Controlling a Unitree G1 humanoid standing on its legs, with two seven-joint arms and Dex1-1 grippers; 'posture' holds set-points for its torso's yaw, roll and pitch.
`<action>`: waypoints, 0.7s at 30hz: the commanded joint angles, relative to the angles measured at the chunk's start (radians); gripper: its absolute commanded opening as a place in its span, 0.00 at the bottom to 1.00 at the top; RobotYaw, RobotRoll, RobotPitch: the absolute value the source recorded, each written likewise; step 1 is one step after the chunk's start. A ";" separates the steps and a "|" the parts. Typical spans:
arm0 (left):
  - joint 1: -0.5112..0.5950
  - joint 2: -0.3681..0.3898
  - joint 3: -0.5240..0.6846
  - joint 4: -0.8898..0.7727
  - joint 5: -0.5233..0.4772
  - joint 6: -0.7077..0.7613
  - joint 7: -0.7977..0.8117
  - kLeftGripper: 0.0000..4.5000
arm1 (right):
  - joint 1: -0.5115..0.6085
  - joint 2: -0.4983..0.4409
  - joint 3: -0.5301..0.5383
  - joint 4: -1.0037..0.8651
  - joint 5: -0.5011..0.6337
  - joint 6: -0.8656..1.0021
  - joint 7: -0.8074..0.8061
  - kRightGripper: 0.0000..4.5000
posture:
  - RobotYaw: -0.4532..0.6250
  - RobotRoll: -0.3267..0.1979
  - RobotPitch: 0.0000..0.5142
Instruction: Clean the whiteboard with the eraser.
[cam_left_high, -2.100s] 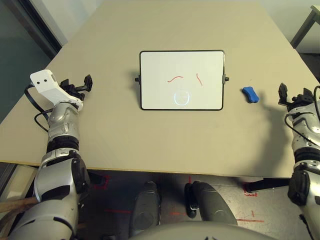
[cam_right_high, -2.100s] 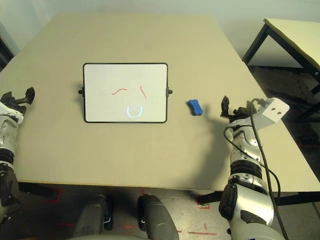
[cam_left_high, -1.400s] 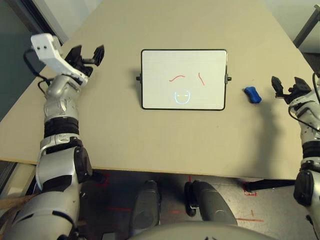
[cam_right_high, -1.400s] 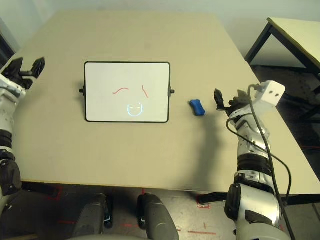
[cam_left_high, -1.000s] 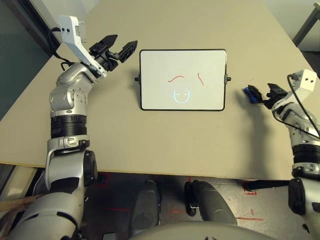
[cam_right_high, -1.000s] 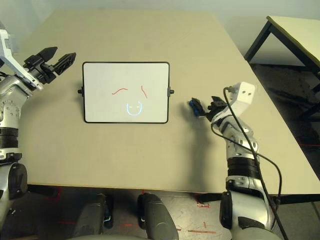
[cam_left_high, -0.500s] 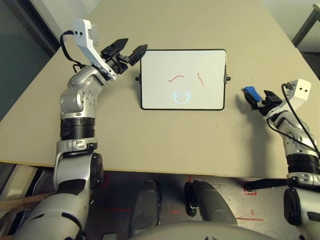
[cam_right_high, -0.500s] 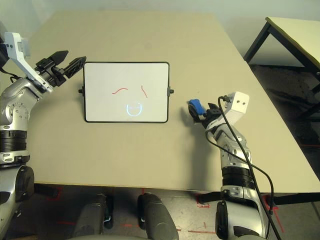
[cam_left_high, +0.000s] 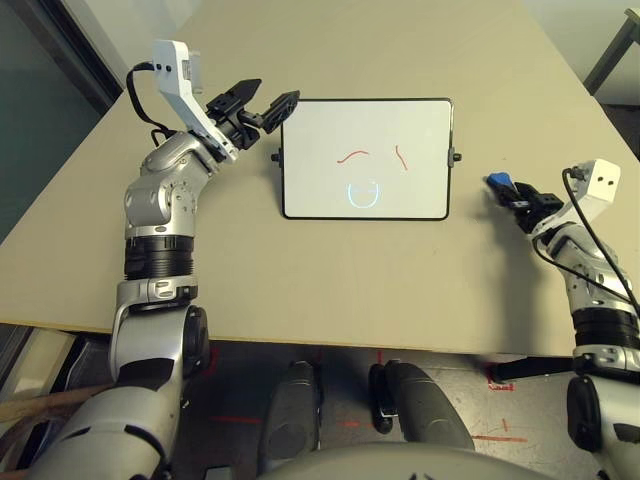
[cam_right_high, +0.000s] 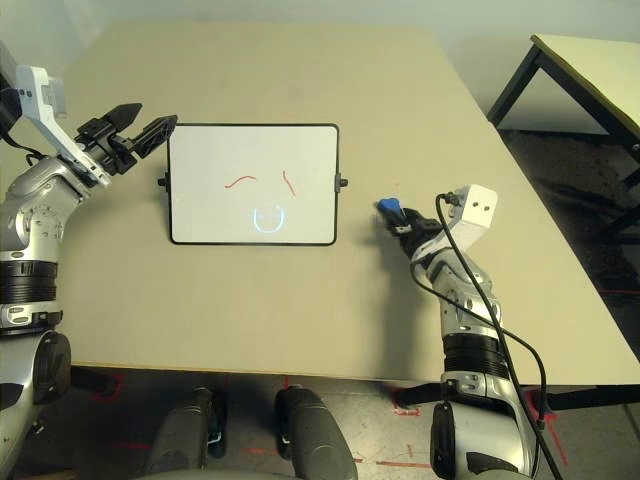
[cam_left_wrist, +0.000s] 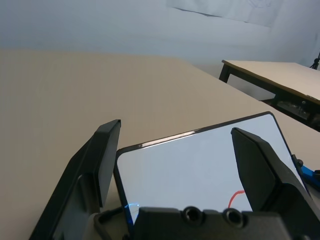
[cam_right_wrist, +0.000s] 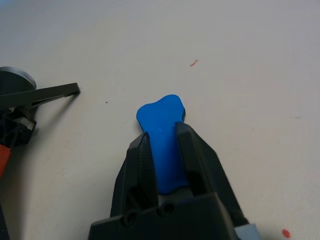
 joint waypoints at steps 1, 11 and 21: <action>0.005 0.000 -0.009 -0.024 -0.004 0.017 0.000 1.00 | 0.020 0.008 -0.009 0.023 0.002 -0.008 0.000 0.51 | 0.37 0.62 0.24; 0.007 0.002 -0.009 -0.028 -0.002 0.025 -0.001 1.00 | 0.010 0.007 -0.009 0.020 0.001 -0.007 -0.006 0.99 | 0.37 0.62 0.26; 0.003 0.004 -0.006 -0.022 -0.001 0.024 0.000 1.00 | 0.016 0.018 -0.008 0.017 0.003 0.000 -0.017 0.99 | 0.38 0.62 0.28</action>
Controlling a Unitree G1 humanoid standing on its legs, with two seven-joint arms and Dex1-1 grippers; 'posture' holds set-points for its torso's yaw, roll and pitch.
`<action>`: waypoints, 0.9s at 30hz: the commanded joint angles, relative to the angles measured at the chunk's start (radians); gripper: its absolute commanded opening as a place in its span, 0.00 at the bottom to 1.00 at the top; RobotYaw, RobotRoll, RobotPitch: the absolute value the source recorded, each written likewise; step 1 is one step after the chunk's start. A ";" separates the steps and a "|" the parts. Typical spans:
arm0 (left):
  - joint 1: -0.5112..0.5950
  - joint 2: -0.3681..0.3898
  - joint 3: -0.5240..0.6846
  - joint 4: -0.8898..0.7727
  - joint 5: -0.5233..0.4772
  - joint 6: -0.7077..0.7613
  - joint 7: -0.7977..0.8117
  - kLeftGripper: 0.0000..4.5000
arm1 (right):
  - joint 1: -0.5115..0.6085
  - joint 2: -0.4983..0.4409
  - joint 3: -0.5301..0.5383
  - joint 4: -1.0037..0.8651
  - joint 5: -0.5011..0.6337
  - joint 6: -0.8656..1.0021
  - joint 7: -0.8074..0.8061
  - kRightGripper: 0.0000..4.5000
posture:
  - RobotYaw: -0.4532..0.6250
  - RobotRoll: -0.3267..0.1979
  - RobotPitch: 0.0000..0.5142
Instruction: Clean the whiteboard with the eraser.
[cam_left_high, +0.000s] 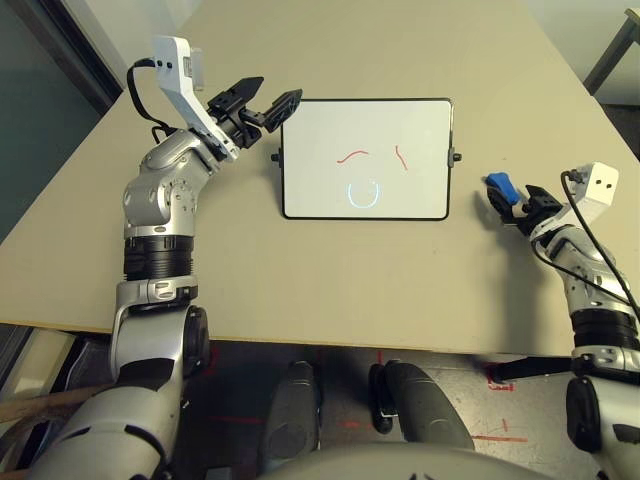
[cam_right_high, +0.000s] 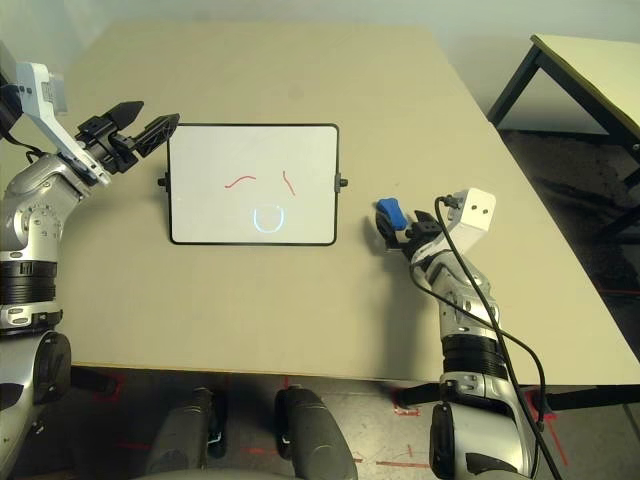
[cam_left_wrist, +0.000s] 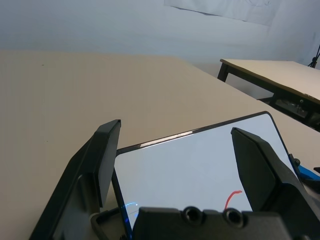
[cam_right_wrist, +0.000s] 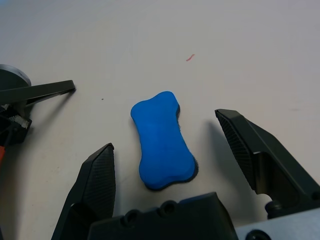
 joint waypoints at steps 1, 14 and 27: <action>0.002 0.004 -0.005 -0.013 0.000 0.006 0.000 1.00 | 0.014 0.008 -0.008 0.006 0.003 0.006 -0.008 0.99 | 0.38 0.62 0.28; 0.008 0.007 -0.002 -0.025 -0.005 0.013 0.002 1.00 | 0.016 0.023 -0.006 -0.004 0.007 0.031 -0.023 0.35 | 0.38 0.62 0.29; -0.002 0.006 -0.003 -0.029 -0.006 0.023 0.006 1.00 | 0.018 0.018 -0.003 -0.022 0.000 0.050 -0.034 0.17 | 0.37 0.62 0.28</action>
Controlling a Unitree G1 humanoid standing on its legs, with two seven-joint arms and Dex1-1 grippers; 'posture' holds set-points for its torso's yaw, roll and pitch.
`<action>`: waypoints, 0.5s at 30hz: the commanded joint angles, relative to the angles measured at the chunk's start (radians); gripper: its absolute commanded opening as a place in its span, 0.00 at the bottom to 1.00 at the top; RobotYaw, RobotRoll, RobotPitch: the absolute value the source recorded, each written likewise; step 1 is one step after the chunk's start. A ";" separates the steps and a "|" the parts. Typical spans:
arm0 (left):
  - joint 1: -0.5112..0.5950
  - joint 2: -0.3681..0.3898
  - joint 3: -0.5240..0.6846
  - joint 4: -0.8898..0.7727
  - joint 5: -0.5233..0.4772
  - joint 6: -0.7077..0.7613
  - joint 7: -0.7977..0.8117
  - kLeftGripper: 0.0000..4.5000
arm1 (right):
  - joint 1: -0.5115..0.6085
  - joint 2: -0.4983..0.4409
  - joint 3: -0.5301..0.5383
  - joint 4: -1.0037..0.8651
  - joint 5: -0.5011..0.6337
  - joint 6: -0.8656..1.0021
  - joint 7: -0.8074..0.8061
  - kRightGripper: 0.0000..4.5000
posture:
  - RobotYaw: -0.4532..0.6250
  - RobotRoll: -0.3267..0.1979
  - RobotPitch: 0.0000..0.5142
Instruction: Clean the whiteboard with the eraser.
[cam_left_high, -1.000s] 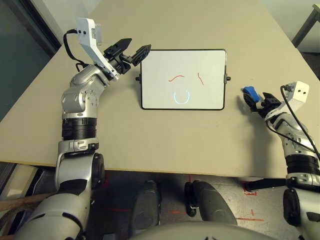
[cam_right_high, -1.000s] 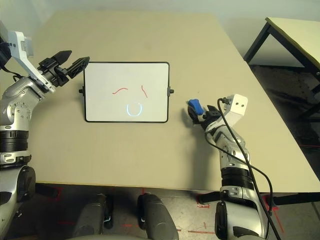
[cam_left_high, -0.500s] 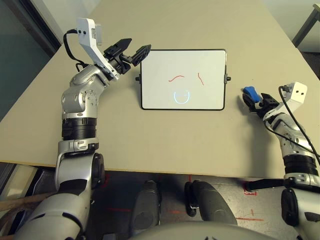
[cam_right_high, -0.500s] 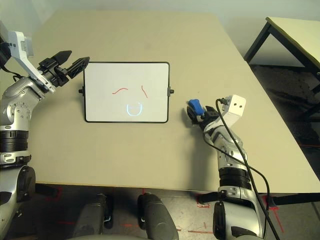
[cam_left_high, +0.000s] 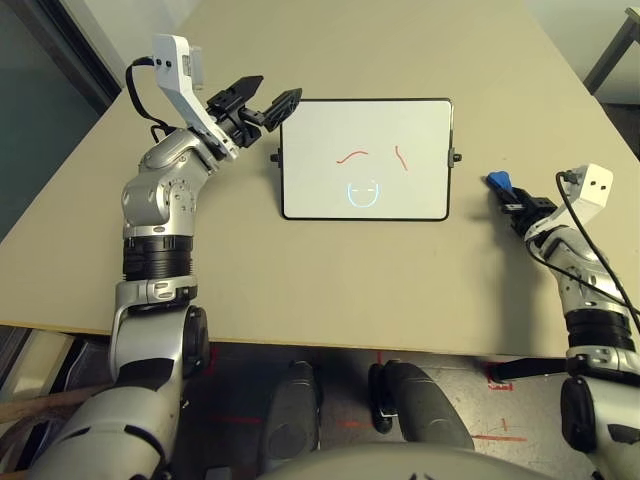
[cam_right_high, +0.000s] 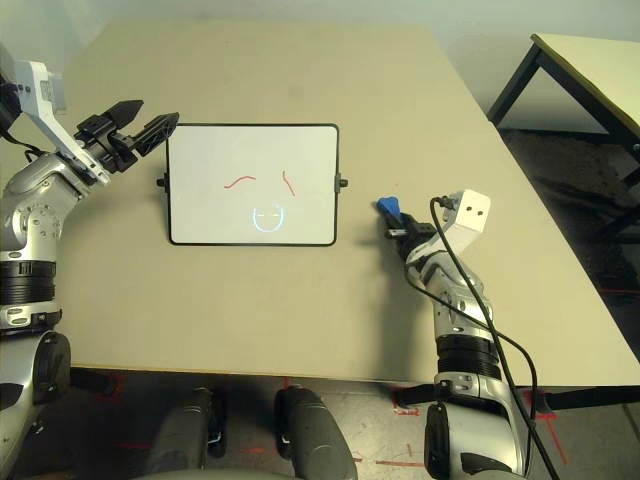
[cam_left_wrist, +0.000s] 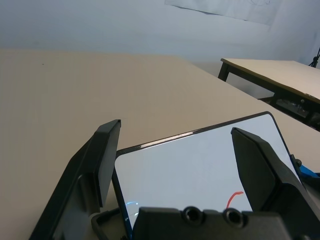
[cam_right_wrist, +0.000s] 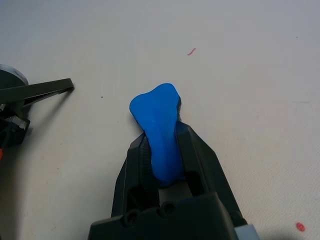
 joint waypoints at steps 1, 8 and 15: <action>-0.004 0.004 -0.004 -0.017 -0.004 0.009 0.000 1.00 | 0.015 -0.003 -0.002 -0.018 -0.001 0.025 -0.007 0.17 | 0.37 0.62 0.28; -0.020 0.006 -0.013 -0.011 -0.001 0.011 -0.010 1.00 | -0.065 -0.128 0.028 -0.251 0.023 0.199 0.075 0.17 | 0.36 0.62 0.26; -0.001 0.054 -0.081 0.004 0.025 0.048 -0.101 1.00 | -0.198 -0.309 0.179 -0.400 0.013 0.344 0.296 0.17 | 0.35 0.62 0.23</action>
